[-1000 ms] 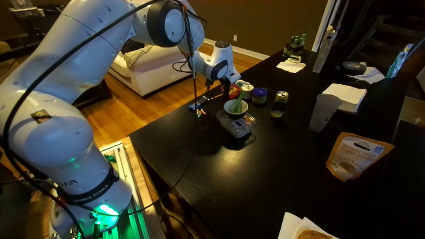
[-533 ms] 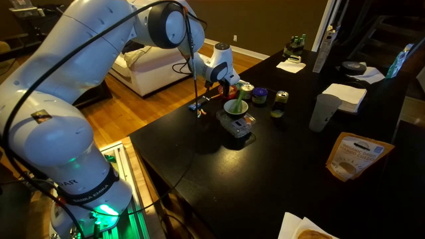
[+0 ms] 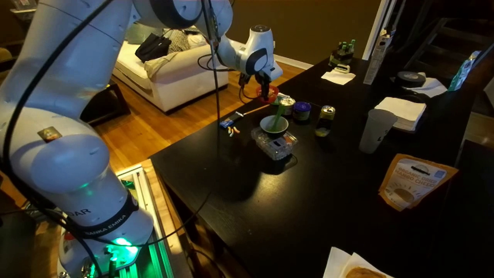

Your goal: Put the red bowl on the right side of the clear object

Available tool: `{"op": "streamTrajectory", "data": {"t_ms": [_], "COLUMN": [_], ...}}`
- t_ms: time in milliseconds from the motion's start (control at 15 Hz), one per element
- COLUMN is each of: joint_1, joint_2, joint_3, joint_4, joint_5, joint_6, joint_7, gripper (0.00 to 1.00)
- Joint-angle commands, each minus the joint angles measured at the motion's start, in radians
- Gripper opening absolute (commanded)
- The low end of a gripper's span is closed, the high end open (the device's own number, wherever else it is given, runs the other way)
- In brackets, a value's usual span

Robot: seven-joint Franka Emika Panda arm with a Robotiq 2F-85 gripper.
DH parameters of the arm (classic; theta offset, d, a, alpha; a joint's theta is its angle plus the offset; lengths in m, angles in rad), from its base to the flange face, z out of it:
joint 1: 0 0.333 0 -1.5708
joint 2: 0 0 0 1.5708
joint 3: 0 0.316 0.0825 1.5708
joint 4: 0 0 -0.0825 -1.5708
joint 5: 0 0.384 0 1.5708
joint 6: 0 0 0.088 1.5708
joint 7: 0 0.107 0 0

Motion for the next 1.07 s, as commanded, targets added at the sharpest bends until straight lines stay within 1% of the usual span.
{"op": "streamTrajectory", "data": {"t_ms": [0, 67, 267, 400, 533, 600, 667, 867, 933, 1000], "joint_1": [0.009, 0.005, -0.047, -0.078, -0.105, -0.126, -0.143, -0.170, -0.170, -0.156], "joint_2": [-0.233, -0.279, -0.400, -0.466, -0.520, -0.545, -0.464, -0.513, -0.518, -0.516], "joint_3": [-0.047, -0.056, -0.037, -0.036, -0.047, -0.039, -0.007, -0.005, -0.004, -0.008], "joint_4": [-0.211, -0.248, -0.352, -0.419, -0.486, -0.517, -0.421, -0.479, -0.484, -0.479], "joint_5": [-0.054, -0.076, -0.090, -0.100, -0.125, -0.122, -0.115, -0.114, -0.114, -0.151], "joint_6": [-0.106, -0.129, -0.195, -0.226, -0.217, -0.190, -0.219, -0.215, -0.214, -0.219], "joint_7": [0.055, 0.064, 0.066, 0.088, 0.151, 0.166, 0.119, 0.132, 0.134, 0.161], "gripper": [0.01, 0.01, 0.01, 0.01, 0.01, 0.01, 0.03, 0.03, 0.03, 0.01]}}
